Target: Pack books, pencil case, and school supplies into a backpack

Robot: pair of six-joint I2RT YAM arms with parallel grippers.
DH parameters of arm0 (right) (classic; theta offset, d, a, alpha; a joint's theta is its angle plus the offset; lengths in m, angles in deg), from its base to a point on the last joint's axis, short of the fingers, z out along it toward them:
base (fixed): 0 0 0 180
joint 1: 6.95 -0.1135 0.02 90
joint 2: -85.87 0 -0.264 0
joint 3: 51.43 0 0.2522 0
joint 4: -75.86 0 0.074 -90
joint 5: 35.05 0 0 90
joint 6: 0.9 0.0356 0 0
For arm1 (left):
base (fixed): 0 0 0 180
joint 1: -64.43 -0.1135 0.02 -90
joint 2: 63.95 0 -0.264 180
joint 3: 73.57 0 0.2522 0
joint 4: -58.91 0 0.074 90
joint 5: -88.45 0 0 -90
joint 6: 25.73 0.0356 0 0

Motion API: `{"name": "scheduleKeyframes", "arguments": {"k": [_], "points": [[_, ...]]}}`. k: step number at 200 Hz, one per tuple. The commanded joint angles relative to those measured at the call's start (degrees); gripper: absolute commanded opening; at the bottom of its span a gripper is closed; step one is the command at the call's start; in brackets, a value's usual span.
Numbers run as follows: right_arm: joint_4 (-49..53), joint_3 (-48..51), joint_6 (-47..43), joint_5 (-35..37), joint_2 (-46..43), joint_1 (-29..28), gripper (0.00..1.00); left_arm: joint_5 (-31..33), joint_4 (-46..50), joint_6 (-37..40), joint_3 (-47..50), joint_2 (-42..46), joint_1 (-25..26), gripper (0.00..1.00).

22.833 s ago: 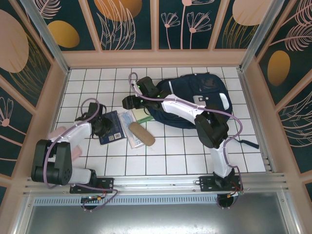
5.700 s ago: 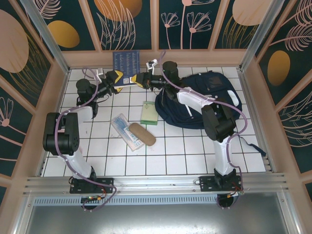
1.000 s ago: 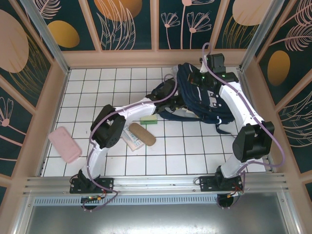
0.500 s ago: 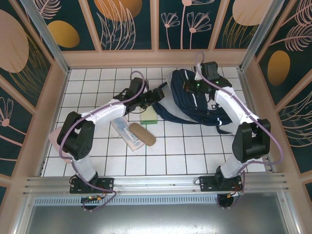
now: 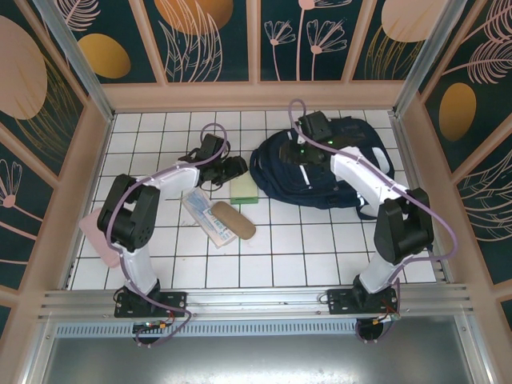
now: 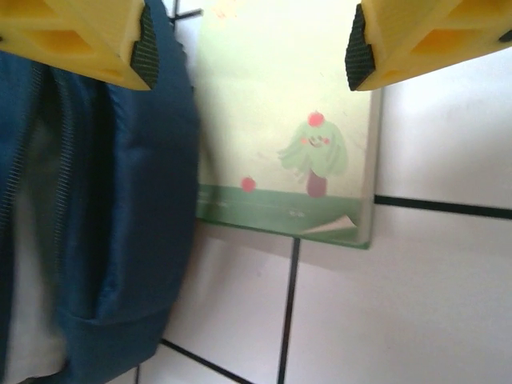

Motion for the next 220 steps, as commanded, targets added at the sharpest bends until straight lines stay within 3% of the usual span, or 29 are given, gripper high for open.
{"name": "scheduleKeyframes", "arguments": {"k": [1,61,99,121,183,220], "points": [[-0.7,0.4,2.2,2.6,-3.3,-3.3,0.48,-1.2,1.7,4.7,-5.5,-3.9,-0.6,0.58],[-6.9,6.8,7.4,-0.7,-3.0,-10.0,0.46,-9.1,1.1,5.5,-13.7,-13.5,-0.6,0.31],[-7.8,5.8,7.5,-1.7,-1.6,-10.3,0.45,-4.6,3.5,4.4,-11.3,-14.9,-1.1,0.22],[-8.3,4.0,7.4,-3.4,0.4,-11.0,0.45,-0.6,3.1,1.0,-6.6,-13.4,-4.3,0.17],[-11.2,0.0,9.9,-12.2,10.4,-15.0,0.47,7.3,2.5,-6.8,1.9,-5.9,-13.2,0.16],[-17.9,0.1,18.5,-18.9,16.2,-15.2,0.48,0.3,-0.5,-6.0,0.0,-3.0,-13.8,0.25]]}}
